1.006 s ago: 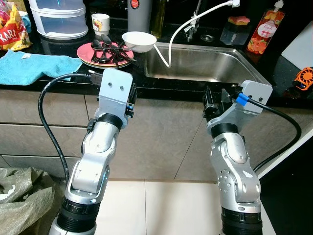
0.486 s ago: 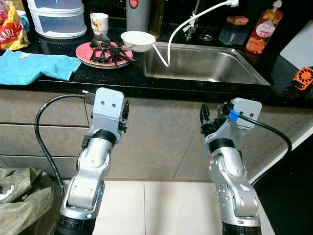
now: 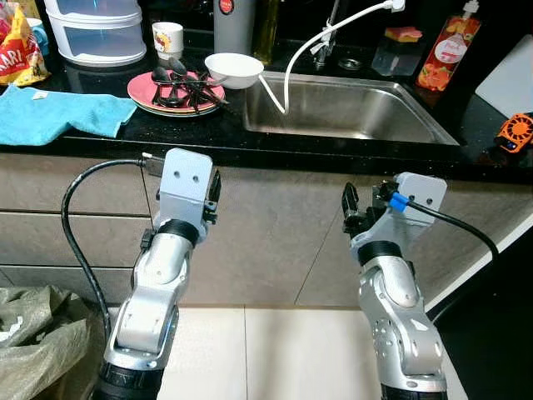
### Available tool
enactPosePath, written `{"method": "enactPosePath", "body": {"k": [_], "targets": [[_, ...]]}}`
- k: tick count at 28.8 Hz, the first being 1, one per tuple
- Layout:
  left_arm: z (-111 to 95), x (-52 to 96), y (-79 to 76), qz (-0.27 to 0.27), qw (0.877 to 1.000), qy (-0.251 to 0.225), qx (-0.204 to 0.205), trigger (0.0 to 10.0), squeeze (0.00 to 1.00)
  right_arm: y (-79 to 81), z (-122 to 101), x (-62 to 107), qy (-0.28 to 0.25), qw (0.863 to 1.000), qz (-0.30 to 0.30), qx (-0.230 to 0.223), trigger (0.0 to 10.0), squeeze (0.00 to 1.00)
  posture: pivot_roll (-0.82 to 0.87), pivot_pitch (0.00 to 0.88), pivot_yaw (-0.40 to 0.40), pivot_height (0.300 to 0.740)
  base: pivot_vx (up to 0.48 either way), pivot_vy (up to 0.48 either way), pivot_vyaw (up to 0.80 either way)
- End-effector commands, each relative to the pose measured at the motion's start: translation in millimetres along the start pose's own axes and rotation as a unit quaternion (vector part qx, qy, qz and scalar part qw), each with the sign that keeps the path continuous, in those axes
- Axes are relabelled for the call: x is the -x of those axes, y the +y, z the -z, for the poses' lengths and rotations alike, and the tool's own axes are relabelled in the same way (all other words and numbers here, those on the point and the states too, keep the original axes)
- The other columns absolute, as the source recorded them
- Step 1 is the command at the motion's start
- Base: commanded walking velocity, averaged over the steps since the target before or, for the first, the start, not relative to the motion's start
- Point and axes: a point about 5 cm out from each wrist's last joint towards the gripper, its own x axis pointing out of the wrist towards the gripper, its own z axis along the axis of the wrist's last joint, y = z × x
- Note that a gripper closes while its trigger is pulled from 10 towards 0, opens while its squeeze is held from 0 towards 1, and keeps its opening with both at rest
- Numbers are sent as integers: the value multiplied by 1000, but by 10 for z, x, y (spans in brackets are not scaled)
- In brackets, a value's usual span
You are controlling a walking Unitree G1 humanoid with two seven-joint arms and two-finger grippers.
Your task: Kitchen organization
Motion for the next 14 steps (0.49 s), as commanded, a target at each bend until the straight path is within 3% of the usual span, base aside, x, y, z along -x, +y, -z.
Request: {"method": "enactPosePath", "body": {"k": [1, 9, 14], "targets": [[12, -20, -13, 5, 1000, 1, -6, 10000, 0, -39, -54, -16, -10, 1000, 8, 4, 10000, 0, 168, 34, -83, 740, 0, 0, 0], [-32, -32, -37, 3, 1000, 4, -5, 10000, 0, -40, -135, -55, -25, 1000, 15, -5, 10000, 0, 173, 31, -79, 740, 0, 0, 0], [-170, -47, -63, 9, 999, -32, -14, 10000, 0, -14, -301, -97, -60, 998, 19, -25, 10000, 0, 173, 23, -77, 740, 0, 0, 0]]}}
